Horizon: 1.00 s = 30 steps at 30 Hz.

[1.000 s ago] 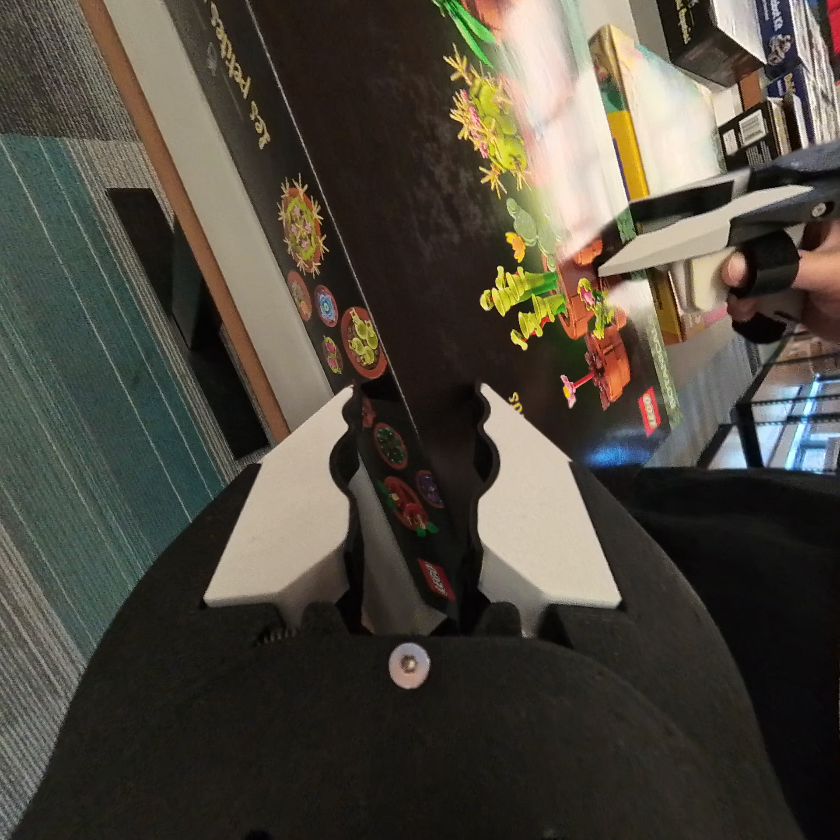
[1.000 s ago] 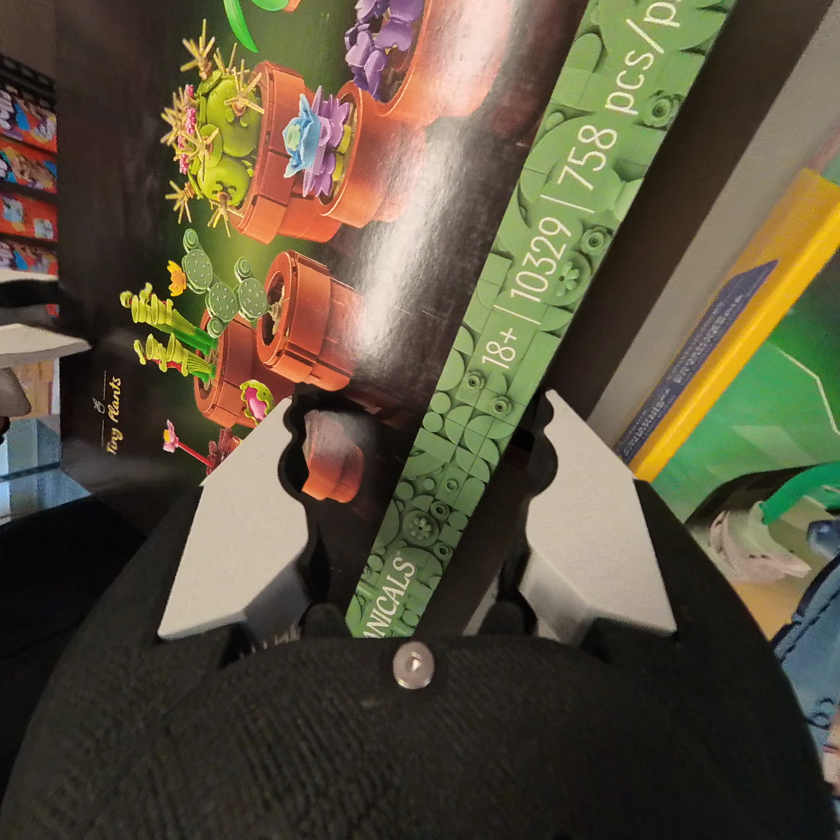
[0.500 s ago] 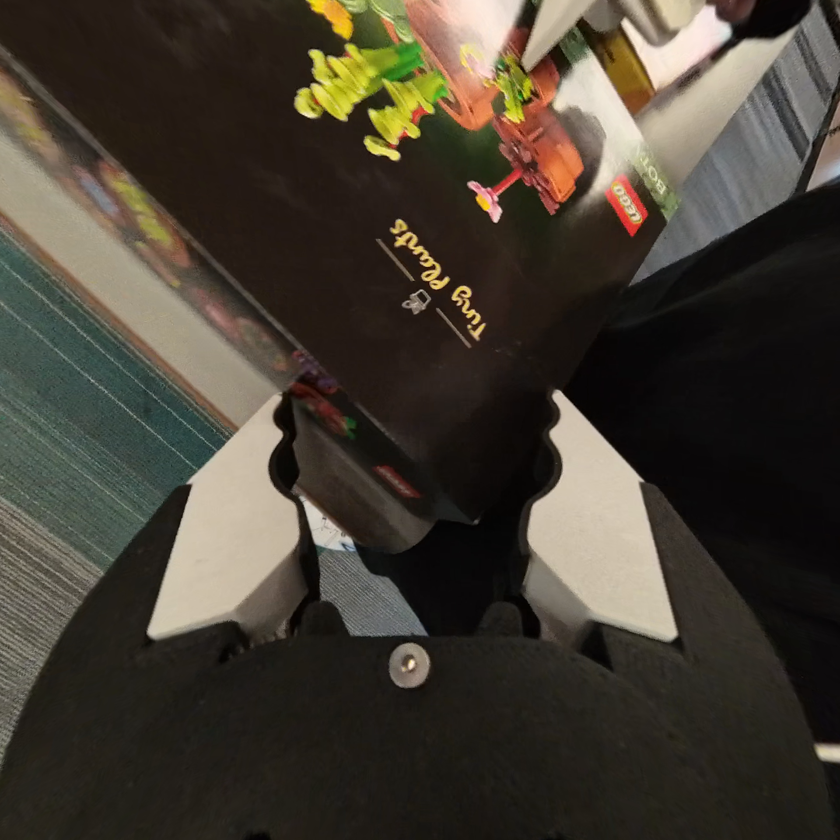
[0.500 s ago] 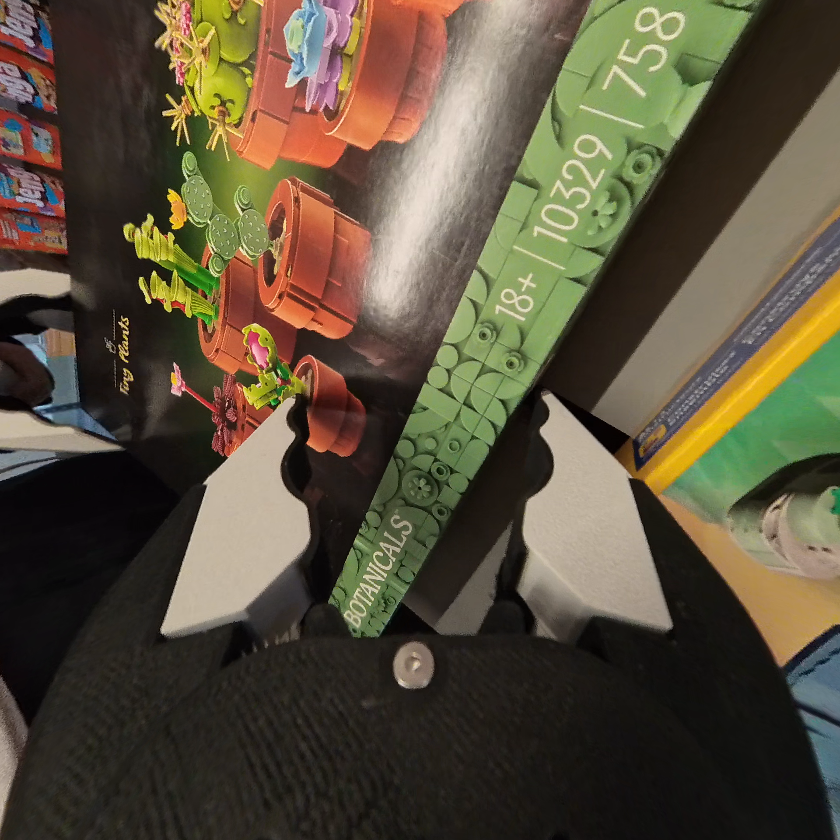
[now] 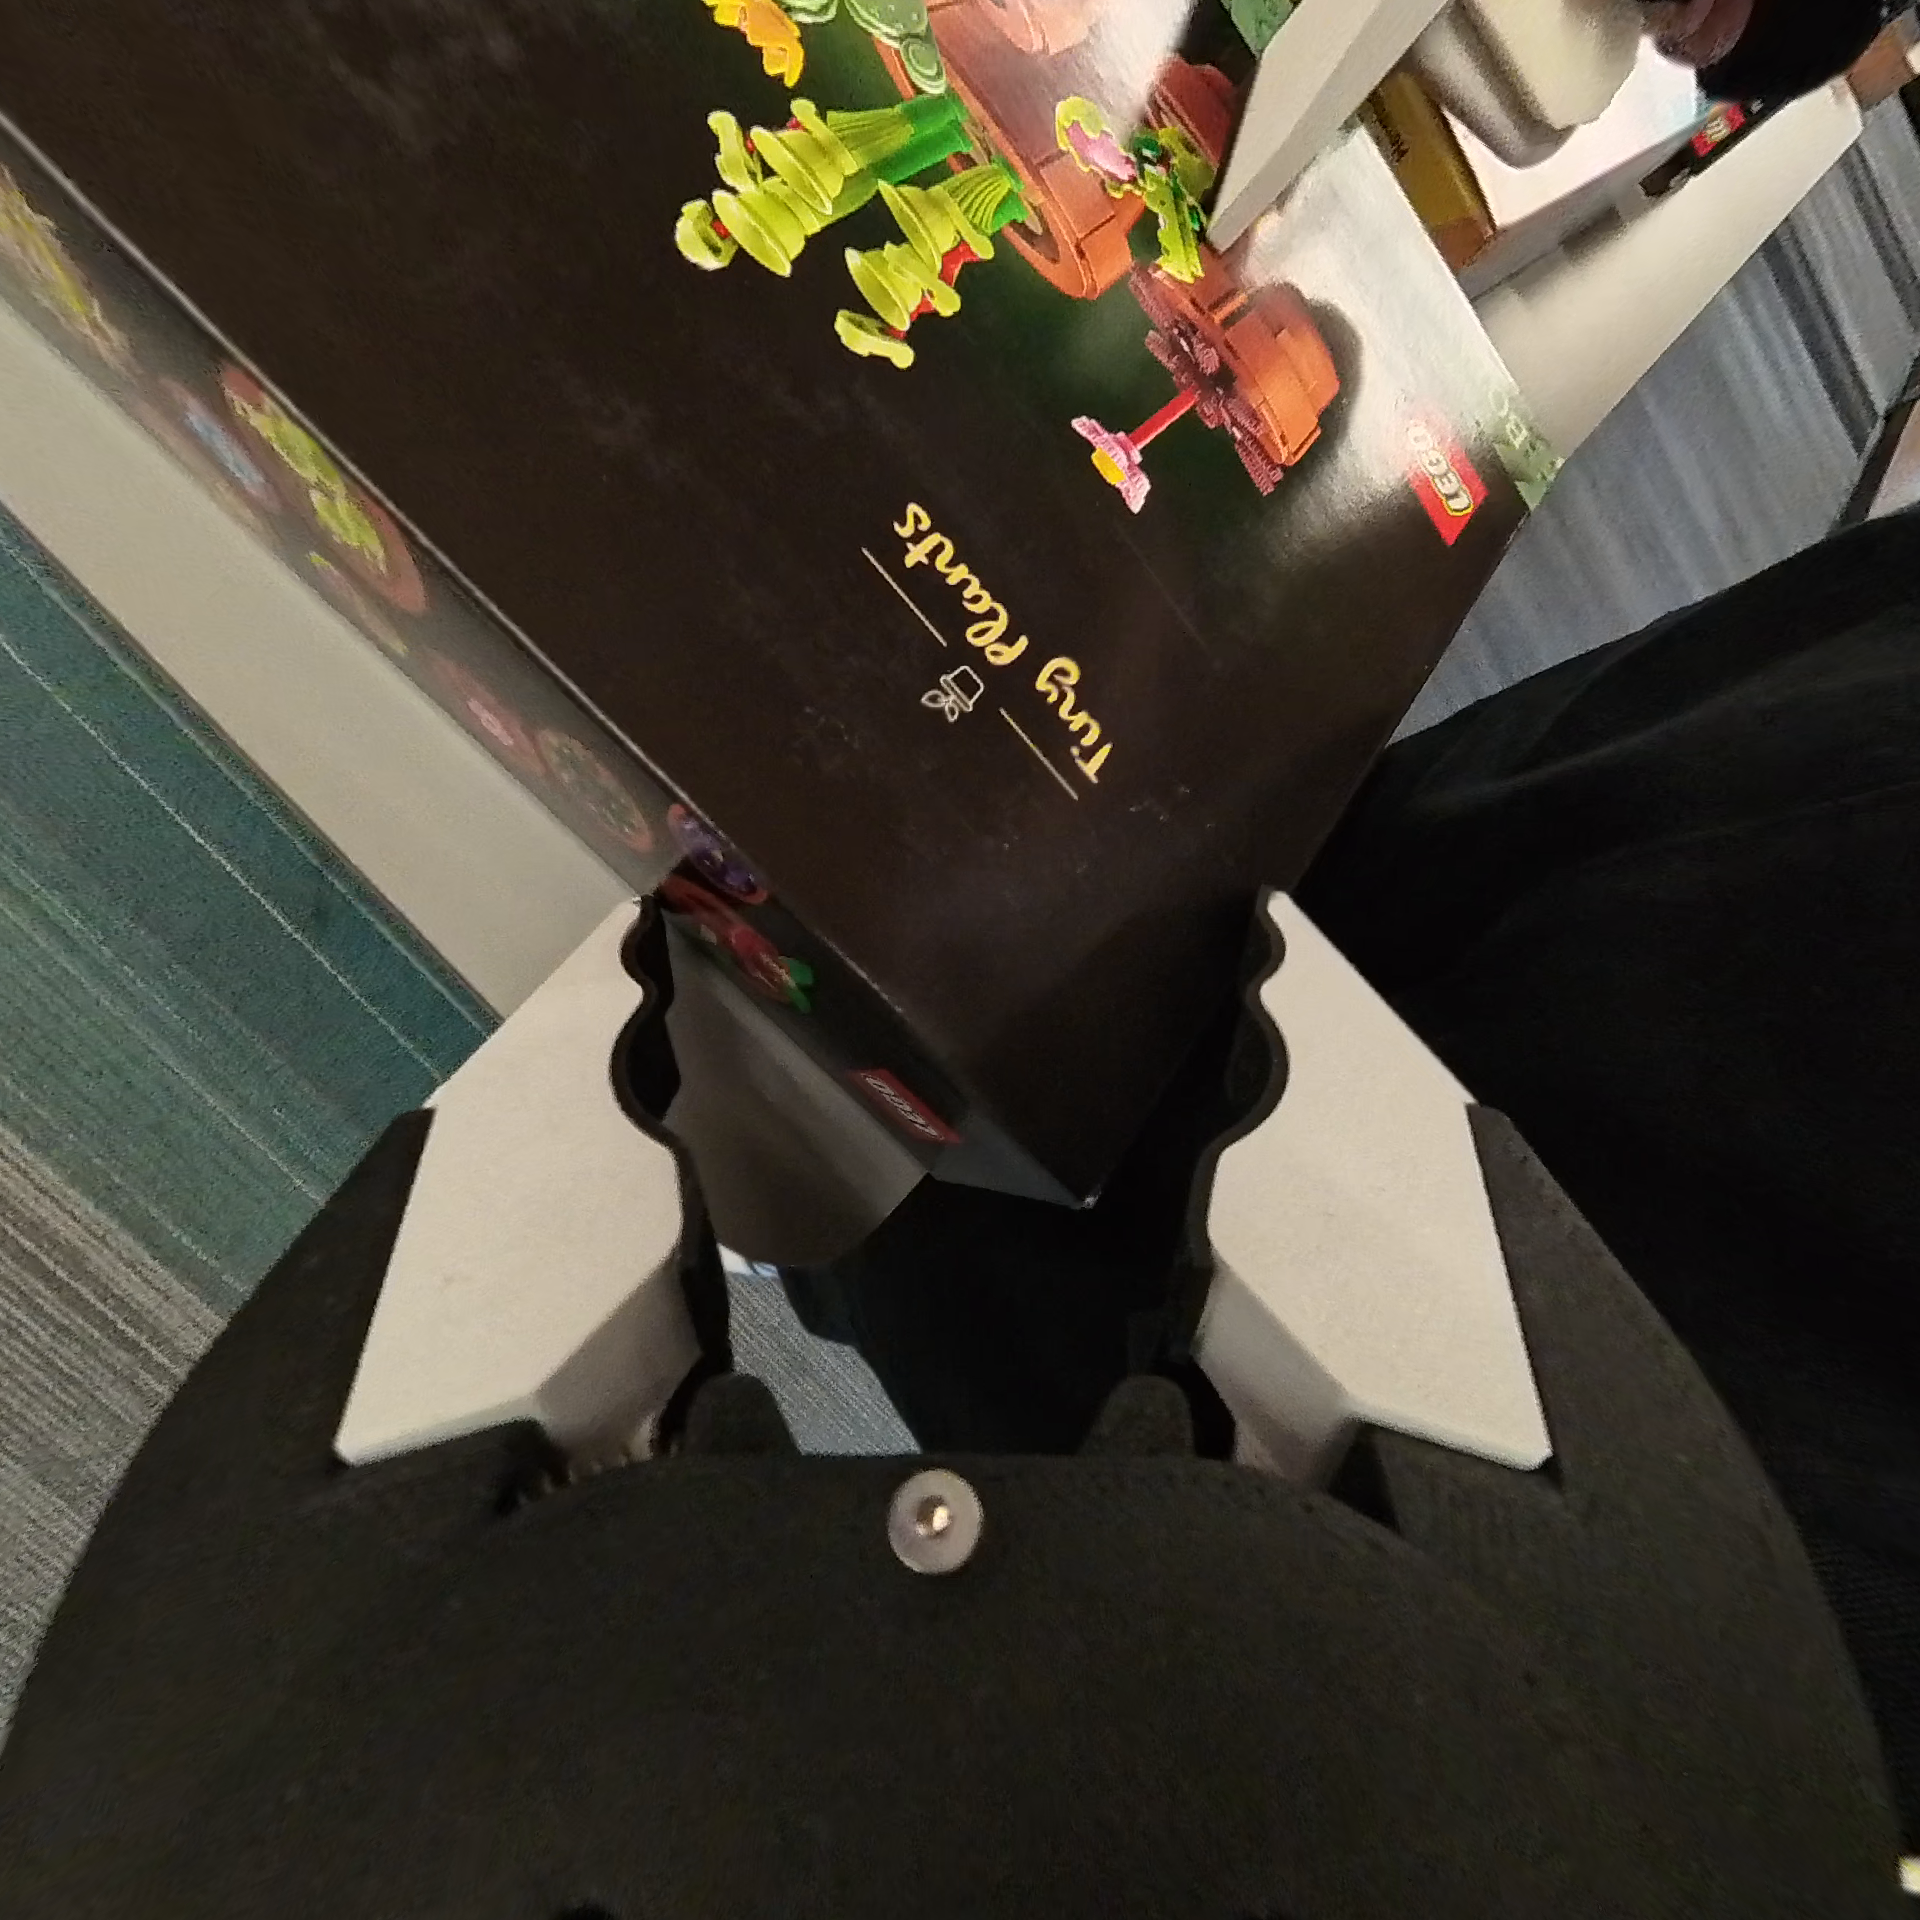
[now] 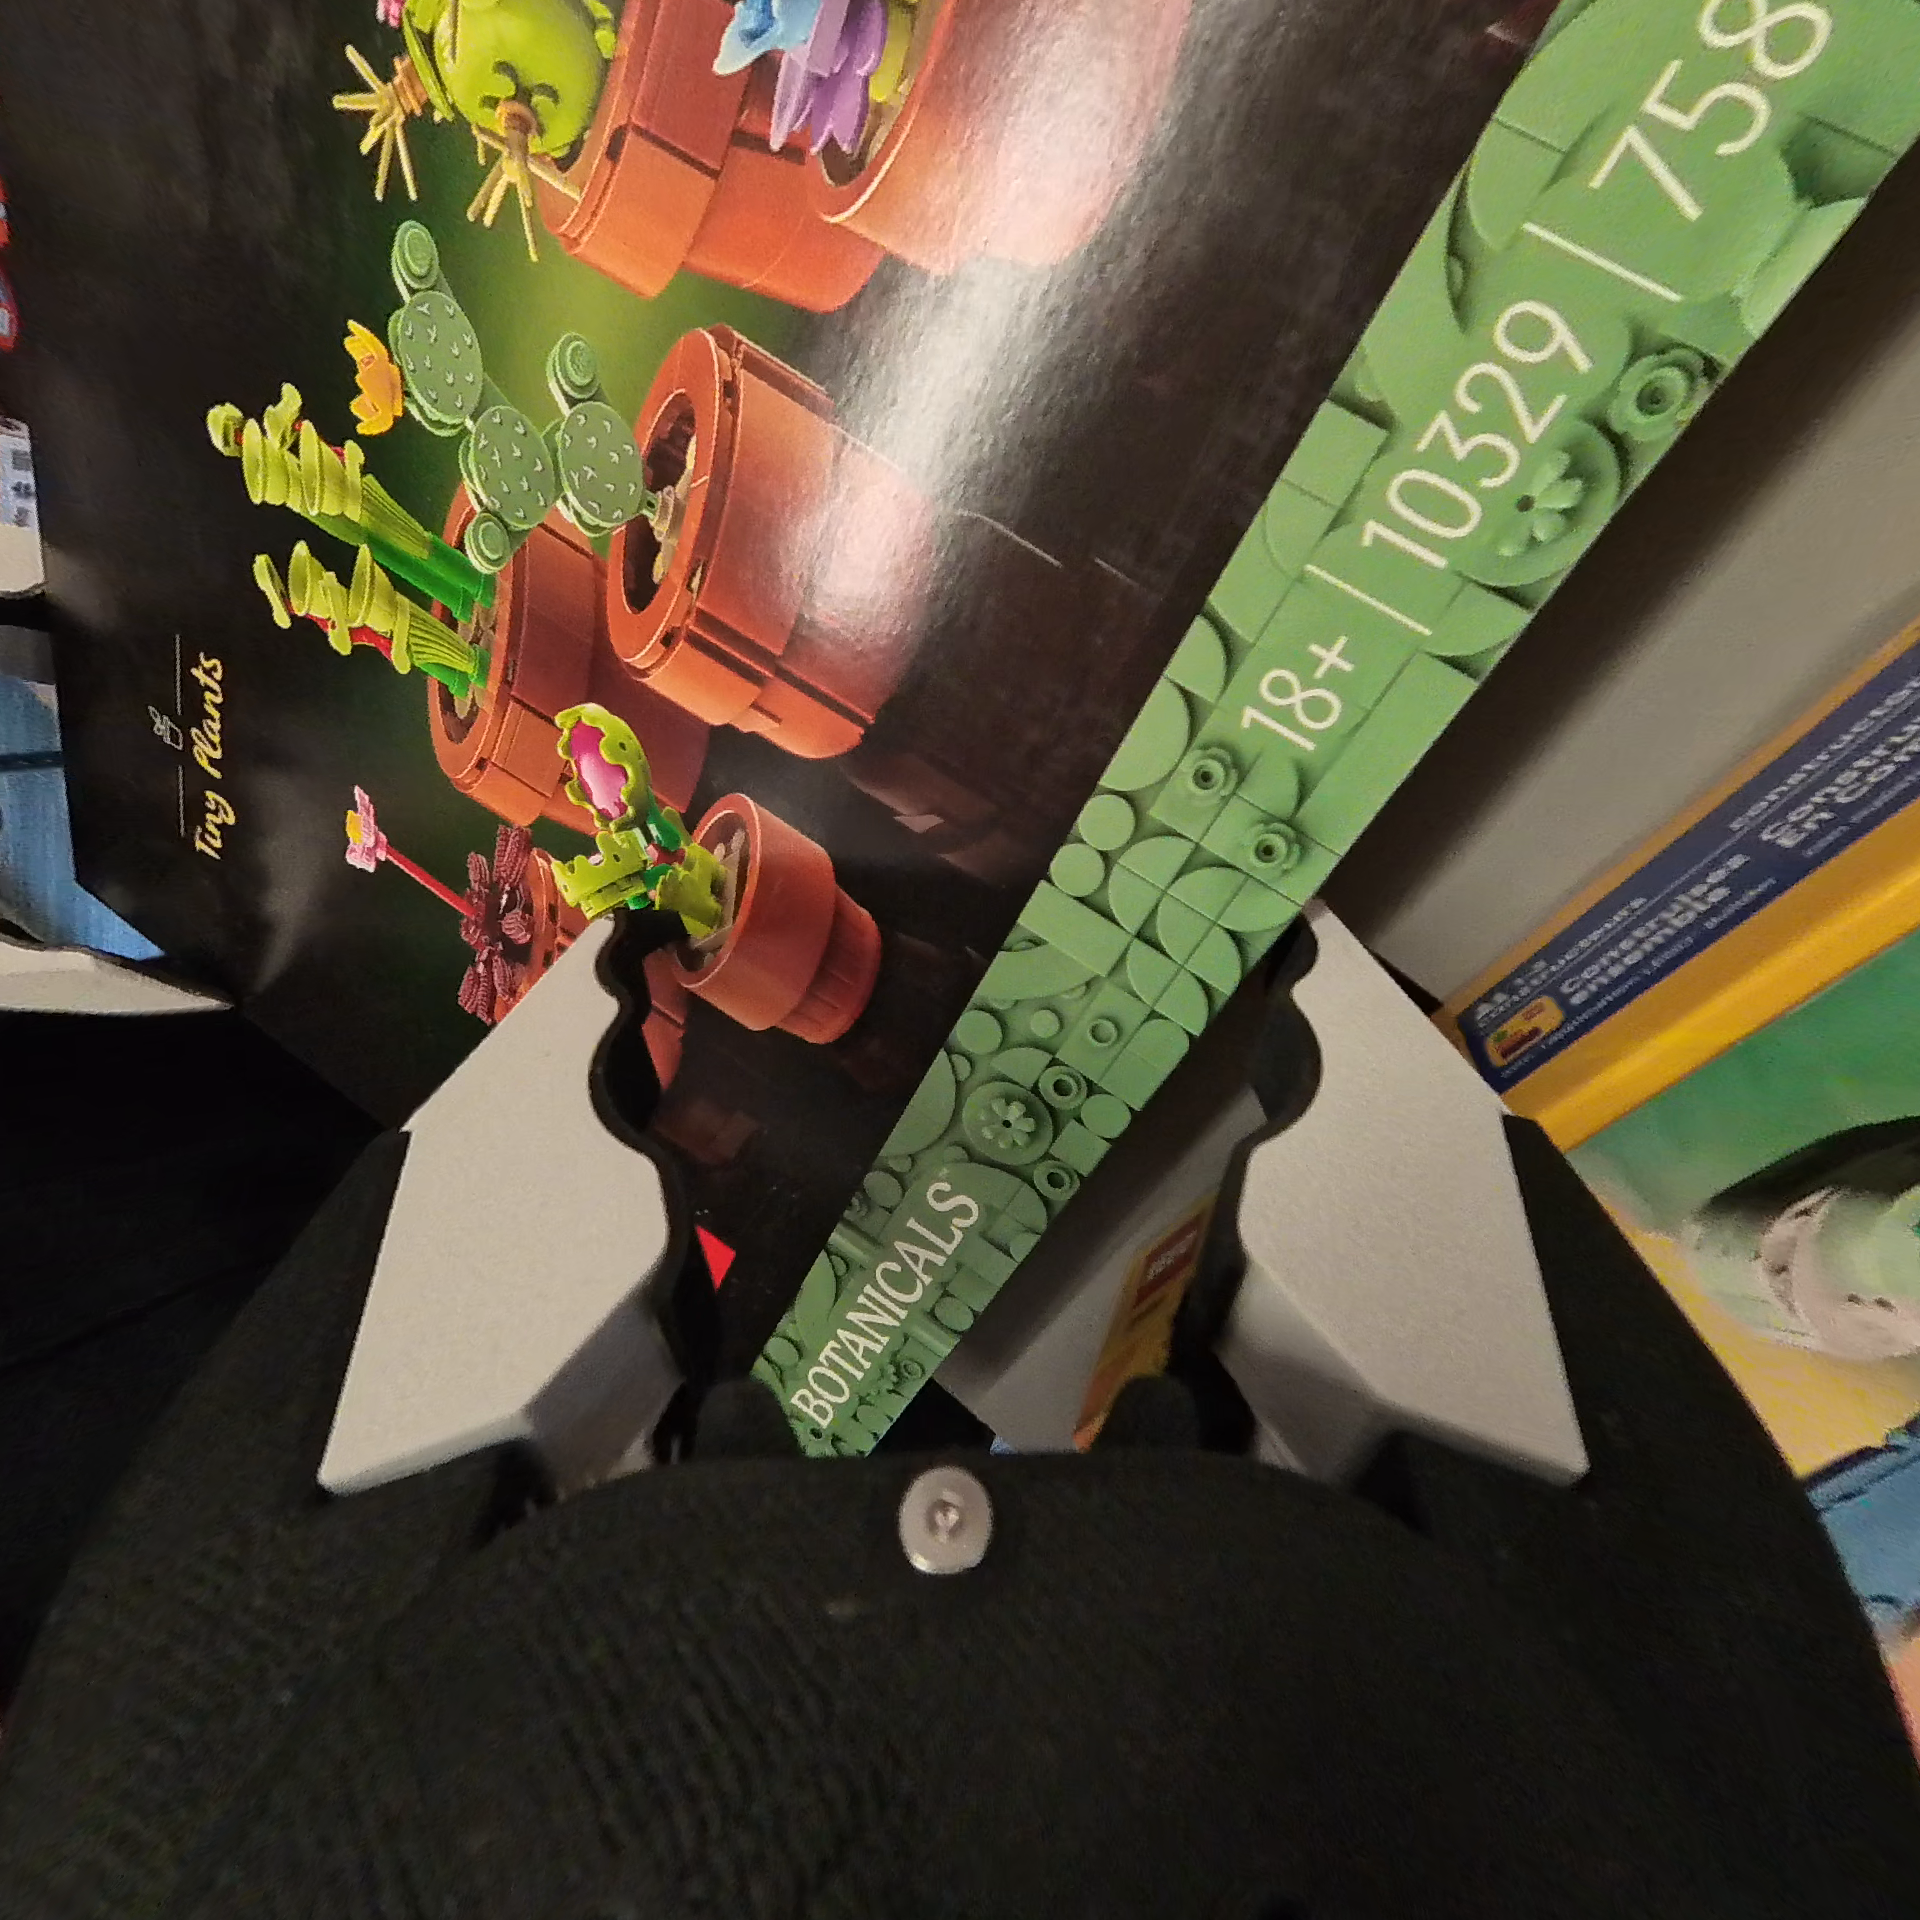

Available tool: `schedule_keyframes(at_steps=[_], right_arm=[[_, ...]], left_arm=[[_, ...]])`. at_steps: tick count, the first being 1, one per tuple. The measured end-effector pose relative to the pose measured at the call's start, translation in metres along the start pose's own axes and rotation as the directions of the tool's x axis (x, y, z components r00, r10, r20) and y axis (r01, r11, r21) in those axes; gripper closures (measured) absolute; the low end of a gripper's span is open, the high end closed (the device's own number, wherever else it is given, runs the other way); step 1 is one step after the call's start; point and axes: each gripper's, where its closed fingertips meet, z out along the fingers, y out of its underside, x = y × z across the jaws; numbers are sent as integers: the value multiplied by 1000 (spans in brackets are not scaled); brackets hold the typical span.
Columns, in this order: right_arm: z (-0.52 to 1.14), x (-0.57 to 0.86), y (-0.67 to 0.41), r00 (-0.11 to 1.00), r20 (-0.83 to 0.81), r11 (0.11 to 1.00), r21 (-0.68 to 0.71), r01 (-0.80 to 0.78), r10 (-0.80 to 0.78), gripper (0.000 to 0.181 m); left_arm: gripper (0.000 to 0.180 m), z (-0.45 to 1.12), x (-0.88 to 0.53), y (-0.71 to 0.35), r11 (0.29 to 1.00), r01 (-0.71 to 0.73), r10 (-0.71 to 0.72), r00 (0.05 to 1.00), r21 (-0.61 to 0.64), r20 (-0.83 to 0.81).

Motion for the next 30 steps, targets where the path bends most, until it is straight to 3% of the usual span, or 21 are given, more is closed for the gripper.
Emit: schedule_keyframes(at_steps=[7,13,22,30], right_arm=[[-6,-2,-1,1000,10,997,78,-7,6,65],[-15,-11,30,992,13,989,78,127,-129,50],[-8,-31,76,962,-83,957,116,267,-259,48],[3,-43,77,970,-78,965,108,239,-231,50]], left_arm=[[77,-9,-2,-3,1000,-28,28,1000,-8,2],[72,-10,-4,18,991,-100,101,995,-85,5],[79,-1,0,20,979,-173,175,985,-108,5],[81,-8,-9,19,971,-195,194,981,-140,-21]])
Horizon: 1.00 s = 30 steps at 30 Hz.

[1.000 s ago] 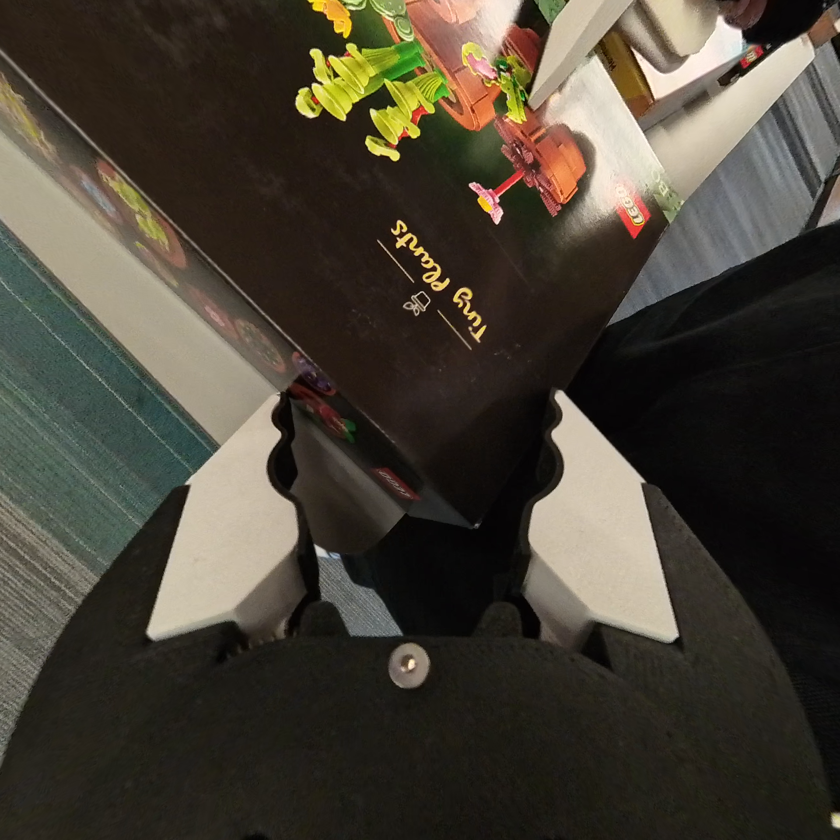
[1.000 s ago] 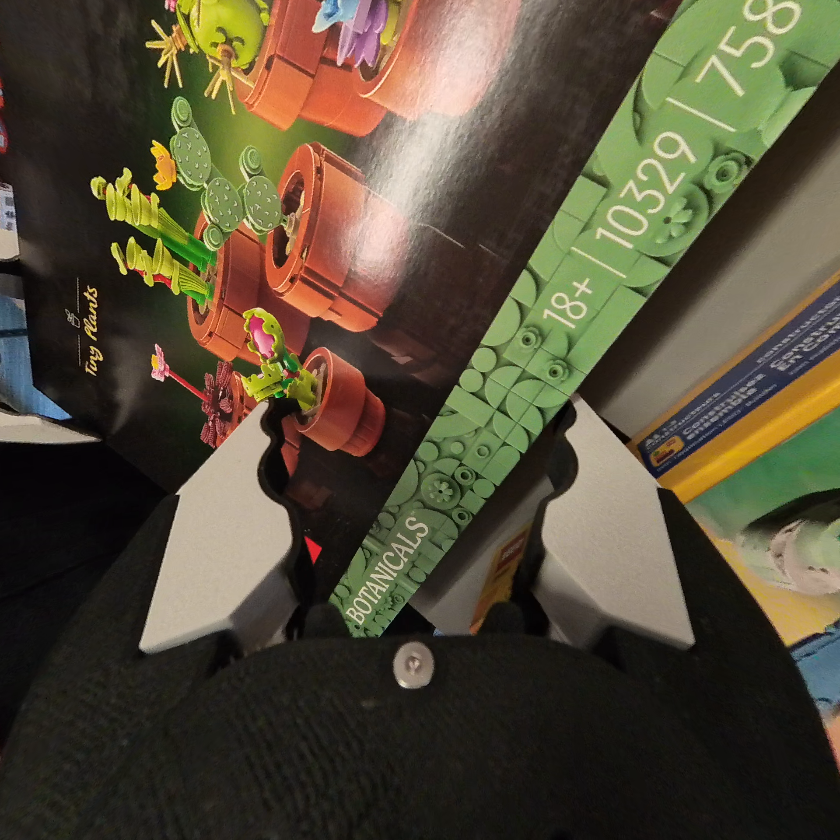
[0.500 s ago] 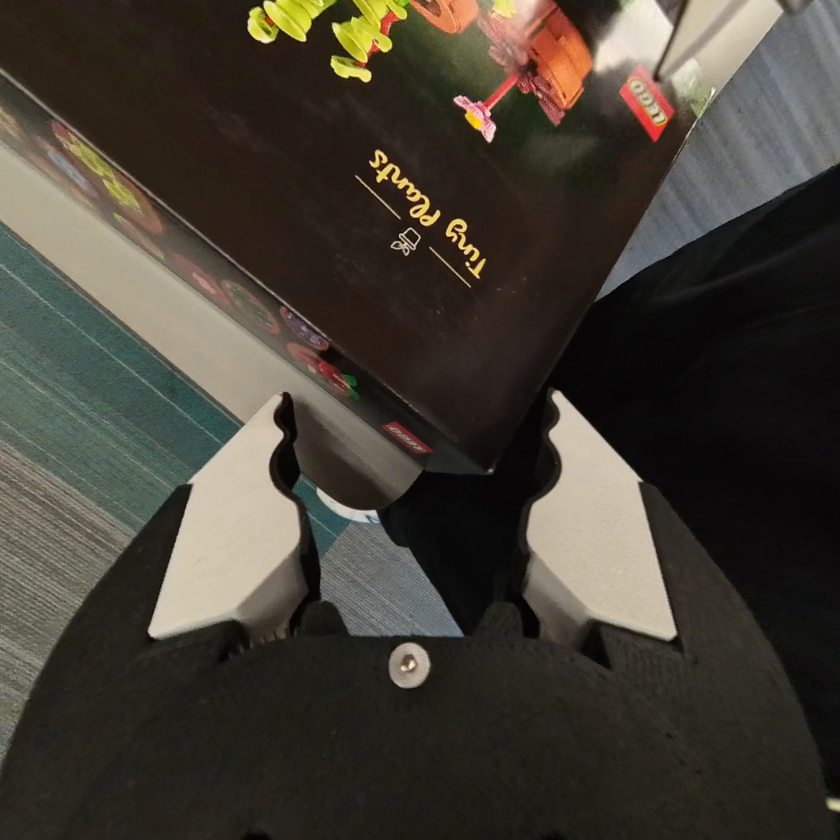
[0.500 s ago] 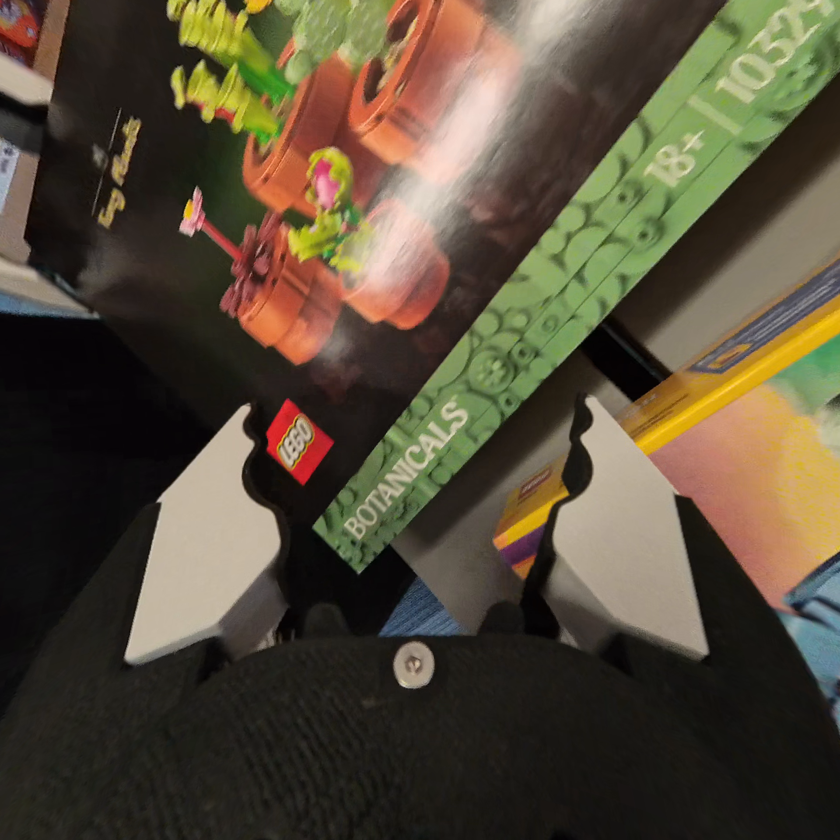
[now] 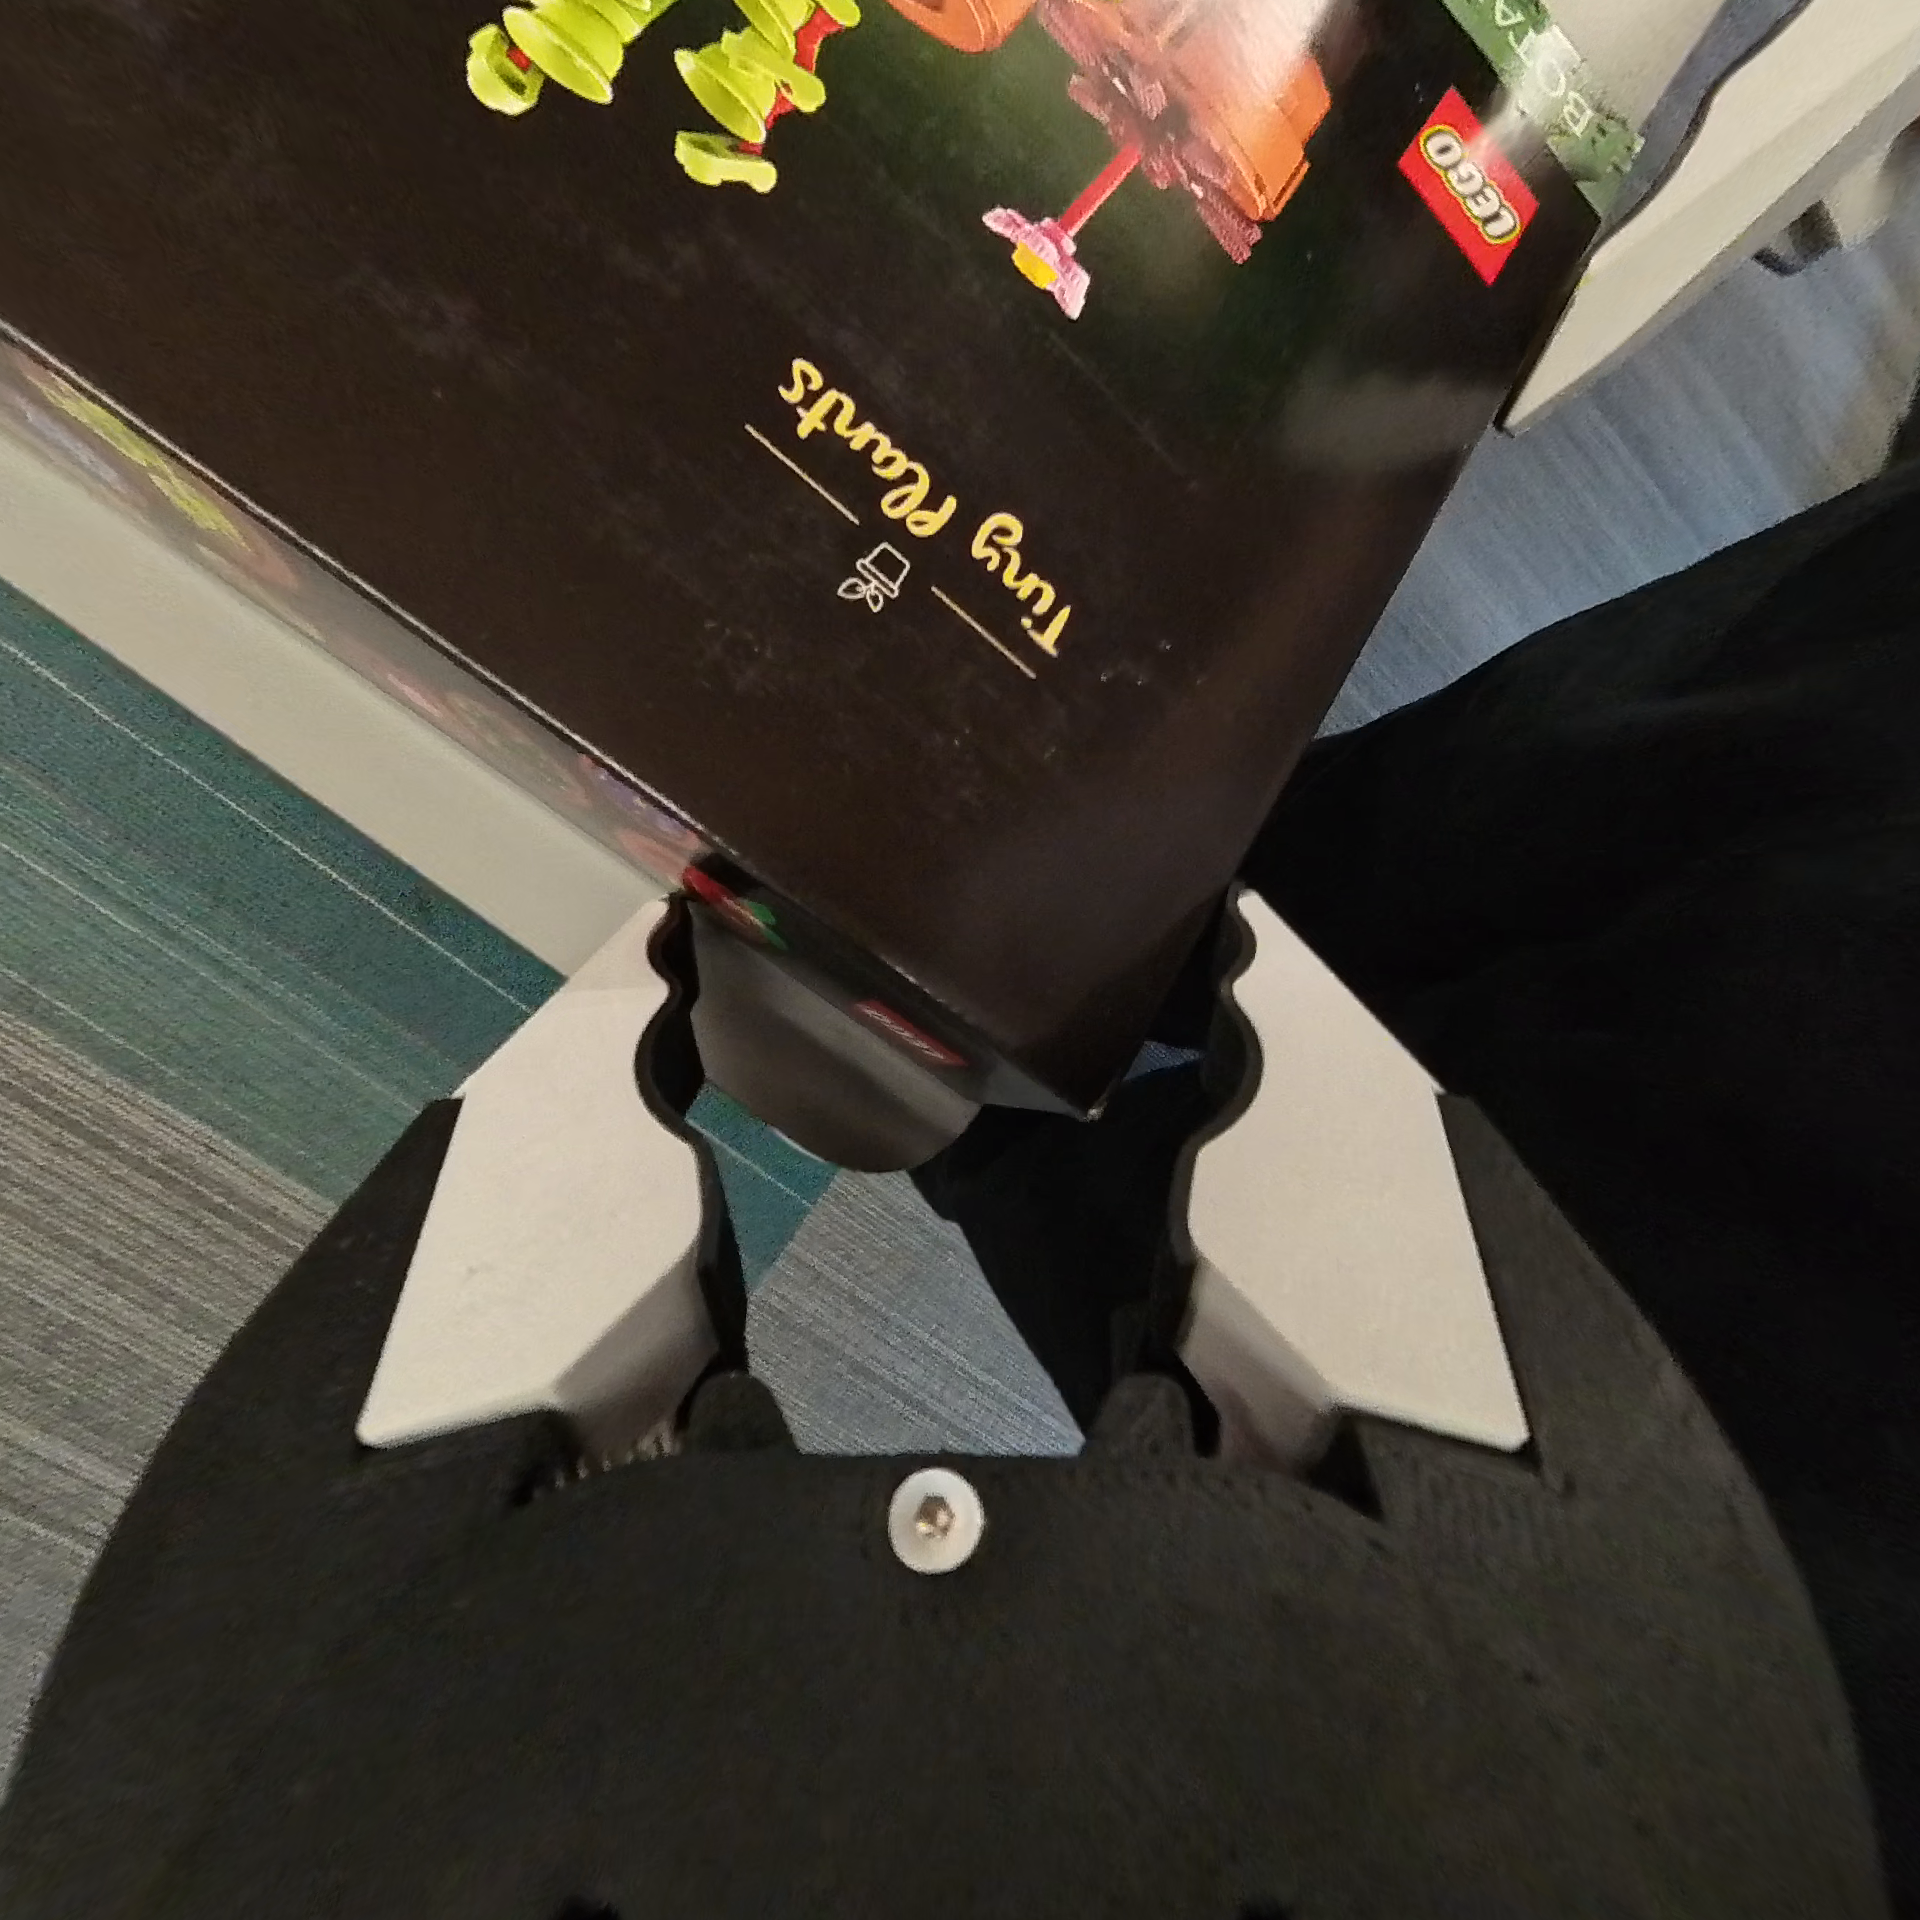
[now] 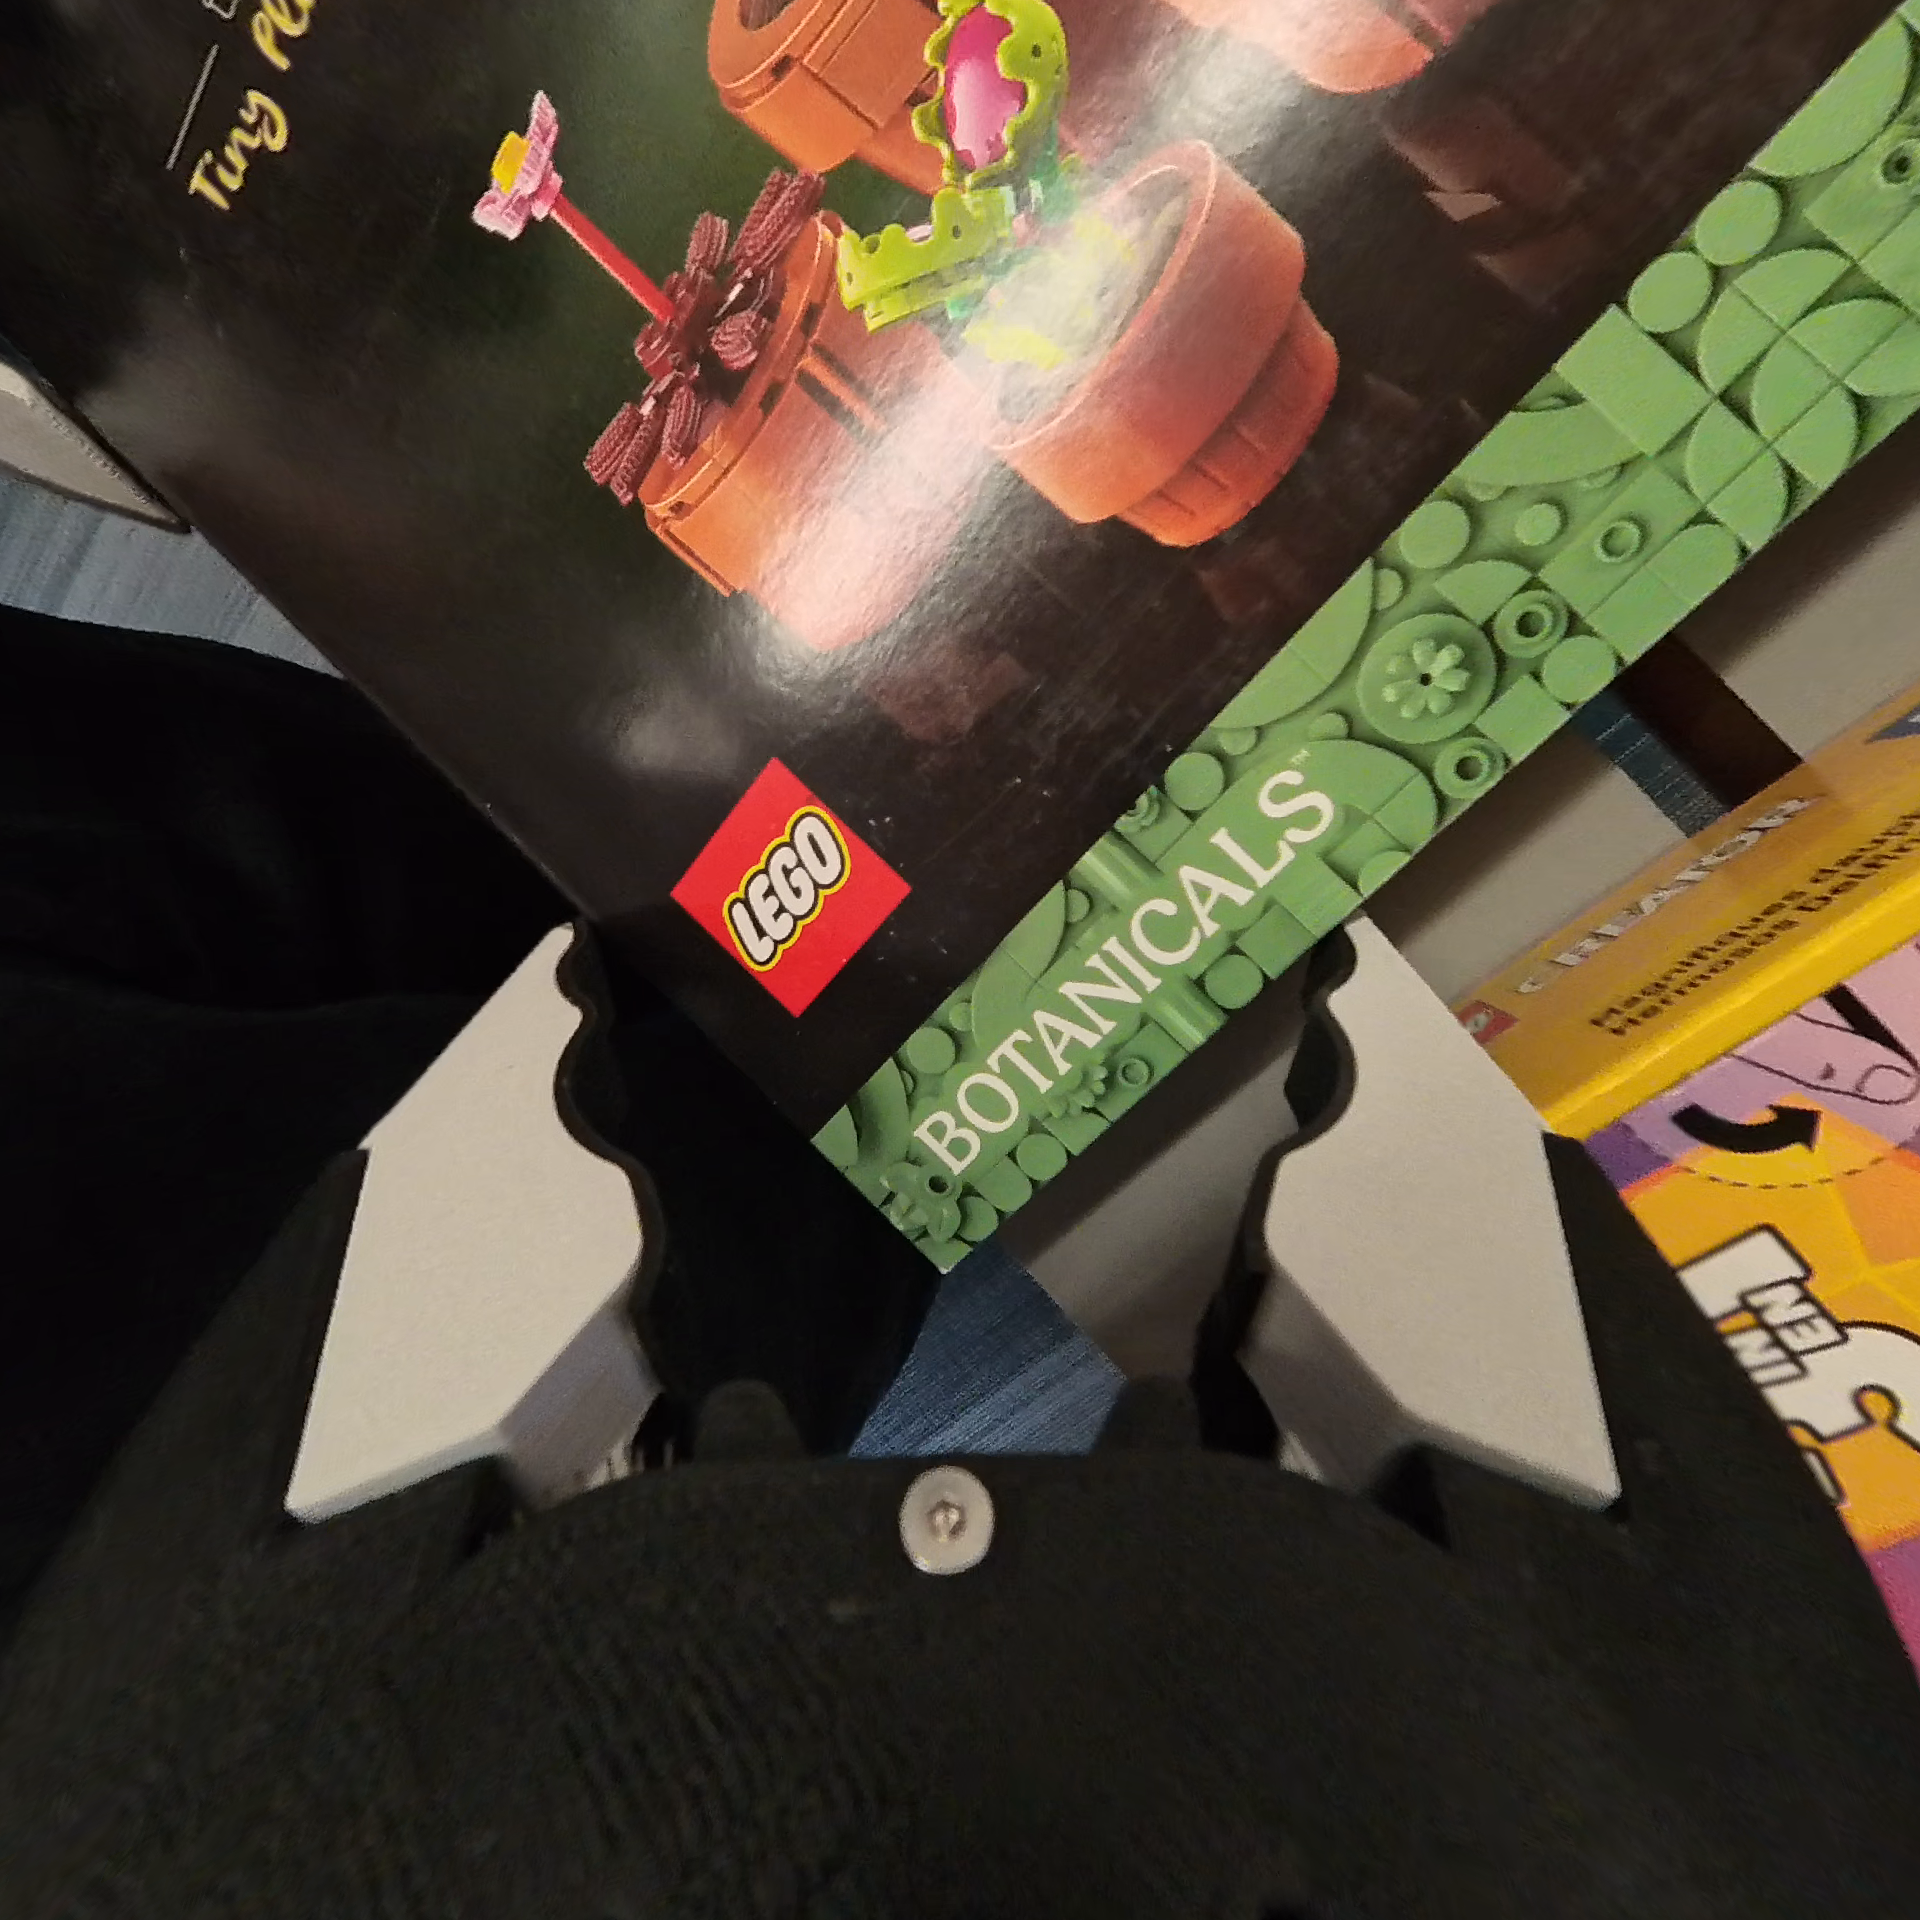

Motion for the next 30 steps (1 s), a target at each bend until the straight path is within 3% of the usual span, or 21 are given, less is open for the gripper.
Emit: schedule_keyframes(at_steps=[9,13,17,23,27,30], right_arm=[[2,-12,-11,998,36,998,-14,-57,57,50],[-22,-5,-20,993,33,989,93,-112,110,50],[-72,41,-4,987,-79,972,199,-122,140,52],[-160,198,75,857,-334,900,330,-284,392,57],[-172,264,110,826,-276,853,346,-391,491,55],[-161,284,121,848,-178,843,326,-428,499,55]], left_arm=[[88,-14,-9,5,1000,21,-22,999,15,25],[85,-38,-12,3,995,60,-62,998,80,20],[85,-67,-20,-10,991,51,-59,996,120,68],[91,-86,-7,-116,946,10,-53,991,325,125],[92,-36,47,-210,920,-95,53,991,381,121],[100,38,92,-256,927,-155,121,986,343,118]])
